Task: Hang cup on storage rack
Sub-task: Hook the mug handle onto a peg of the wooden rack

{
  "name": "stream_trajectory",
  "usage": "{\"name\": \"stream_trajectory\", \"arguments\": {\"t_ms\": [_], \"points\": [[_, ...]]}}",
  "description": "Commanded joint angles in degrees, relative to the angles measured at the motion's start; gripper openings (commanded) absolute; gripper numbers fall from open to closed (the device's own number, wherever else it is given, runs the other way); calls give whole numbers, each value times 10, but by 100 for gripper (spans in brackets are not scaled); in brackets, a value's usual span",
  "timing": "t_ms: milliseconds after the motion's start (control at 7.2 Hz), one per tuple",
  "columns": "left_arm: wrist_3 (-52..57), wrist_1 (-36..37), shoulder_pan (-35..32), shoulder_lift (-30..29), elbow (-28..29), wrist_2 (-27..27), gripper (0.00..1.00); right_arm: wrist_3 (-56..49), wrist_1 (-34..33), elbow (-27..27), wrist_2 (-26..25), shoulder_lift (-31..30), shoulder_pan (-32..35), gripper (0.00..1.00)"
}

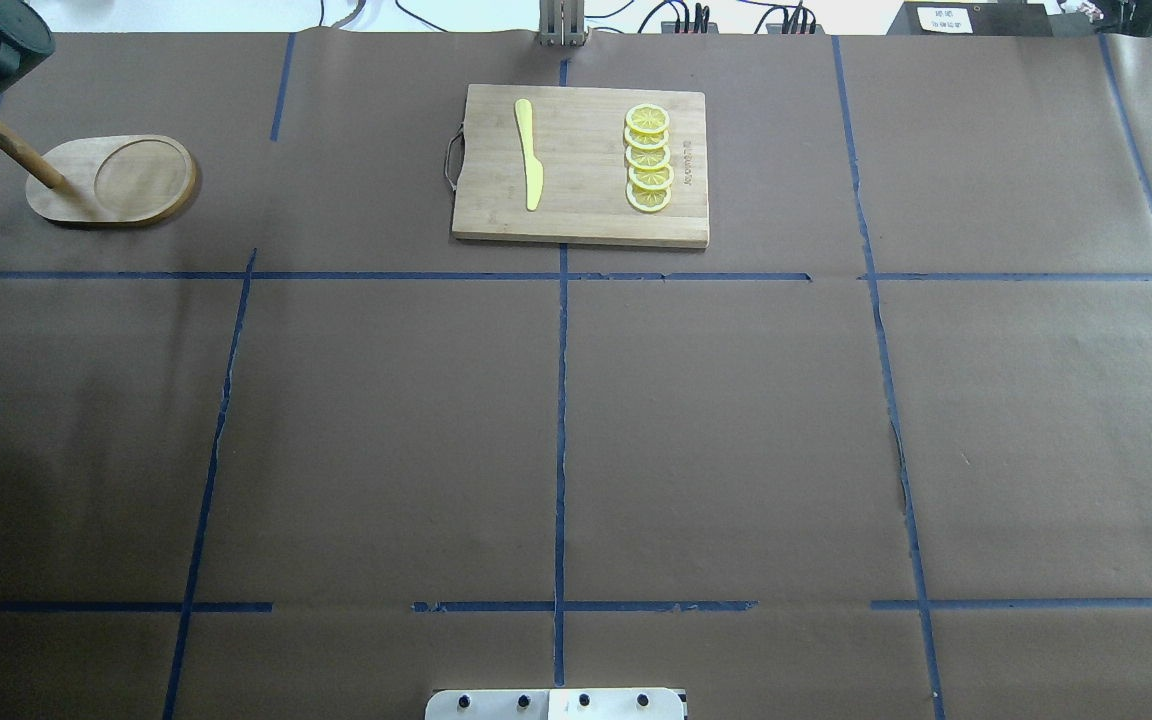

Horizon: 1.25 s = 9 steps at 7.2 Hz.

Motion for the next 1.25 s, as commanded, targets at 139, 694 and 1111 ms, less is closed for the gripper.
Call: {"name": "stream_trajectory", "arguments": {"t_ms": [139, 694, 1111], "points": [[341, -6, 8, 24, -47, -121, 100, 1, 0, -1, 0, 1, 0, 100], [887, 109, 3, 43, -48, -207, 100, 0, -1, -5, 0, 0, -1, 100], [1161, 186, -5, 65, -49, -207, 100, 0, -1, -6, 0, 0, -1, 100]]}}
